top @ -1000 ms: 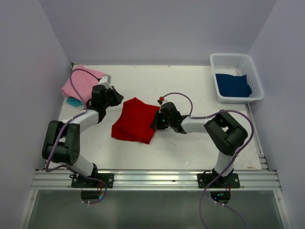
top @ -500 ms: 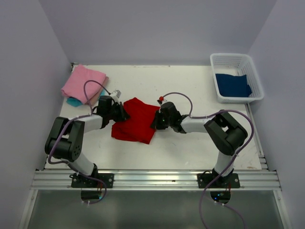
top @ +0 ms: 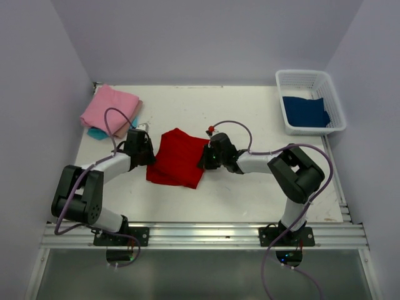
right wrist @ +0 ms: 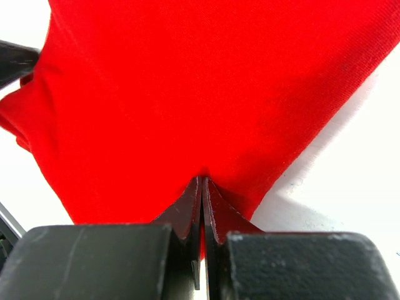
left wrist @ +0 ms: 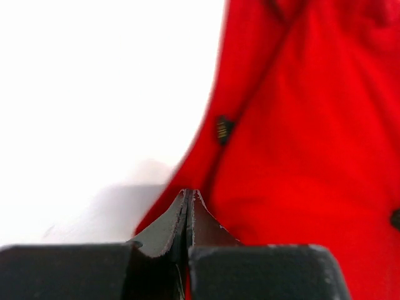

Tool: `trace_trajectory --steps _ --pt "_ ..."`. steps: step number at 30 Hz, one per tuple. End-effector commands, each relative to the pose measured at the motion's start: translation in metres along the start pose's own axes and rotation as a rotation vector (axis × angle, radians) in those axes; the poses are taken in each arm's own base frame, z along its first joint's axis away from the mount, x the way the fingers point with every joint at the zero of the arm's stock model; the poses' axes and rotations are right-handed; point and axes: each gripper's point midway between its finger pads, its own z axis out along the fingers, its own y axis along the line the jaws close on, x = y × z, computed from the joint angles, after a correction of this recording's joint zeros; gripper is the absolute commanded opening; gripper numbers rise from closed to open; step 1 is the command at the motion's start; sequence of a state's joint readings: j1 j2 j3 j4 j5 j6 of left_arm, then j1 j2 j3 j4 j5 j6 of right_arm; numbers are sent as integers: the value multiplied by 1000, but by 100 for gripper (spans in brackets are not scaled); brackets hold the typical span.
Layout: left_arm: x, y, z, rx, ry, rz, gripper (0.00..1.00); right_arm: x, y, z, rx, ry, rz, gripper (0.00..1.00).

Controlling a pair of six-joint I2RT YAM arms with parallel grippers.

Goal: Fold and stack the t-shirts
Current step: Smooth out wrinkles on the folded tshirt

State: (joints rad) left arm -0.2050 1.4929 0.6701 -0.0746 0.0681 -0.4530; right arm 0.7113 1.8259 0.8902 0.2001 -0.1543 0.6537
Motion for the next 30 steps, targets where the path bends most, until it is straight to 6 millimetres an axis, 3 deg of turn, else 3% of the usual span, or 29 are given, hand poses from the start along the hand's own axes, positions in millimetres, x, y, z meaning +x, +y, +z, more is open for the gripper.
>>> trace_trajectory --steps 1,4,8,10,11,14,15,20,25,30 --pt "-25 18 -26 -133 -95 -16 0 83 -85 -17 316 281 -11 0" --pt "-42 -3 -51 -46 -158 -29 0 72 -79 -16 313 269 -30 0" --pt "-41 -48 -82 173 -167 -66 0 62 -73 -14 309 263 -50 0" --pt "-26 -64 -89 243 -143 -70 0 59 -70 -13 303 261 -50 0" --pt "-9 -80 -91 283 -101 -64 0 59 -70 -13 300 260 -50 0" --pt "40 -99 -88 358 11 -68 0 58 -67 -14 290 254 -47 0" --pt "60 -100 -86 373 46 -86 0 57 -67 -16 289 249 -46 0" --pt "102 -96 -90 362 112 -91 0 71 -54 -29 236 266 -26 0" --pt "102 -95 -110 343 91 -65 0 105 -22 -43 169 304 -57 0" --pt "111 -76 -115 248 106 -39 0 129 12 -52 64 346 -65 0"
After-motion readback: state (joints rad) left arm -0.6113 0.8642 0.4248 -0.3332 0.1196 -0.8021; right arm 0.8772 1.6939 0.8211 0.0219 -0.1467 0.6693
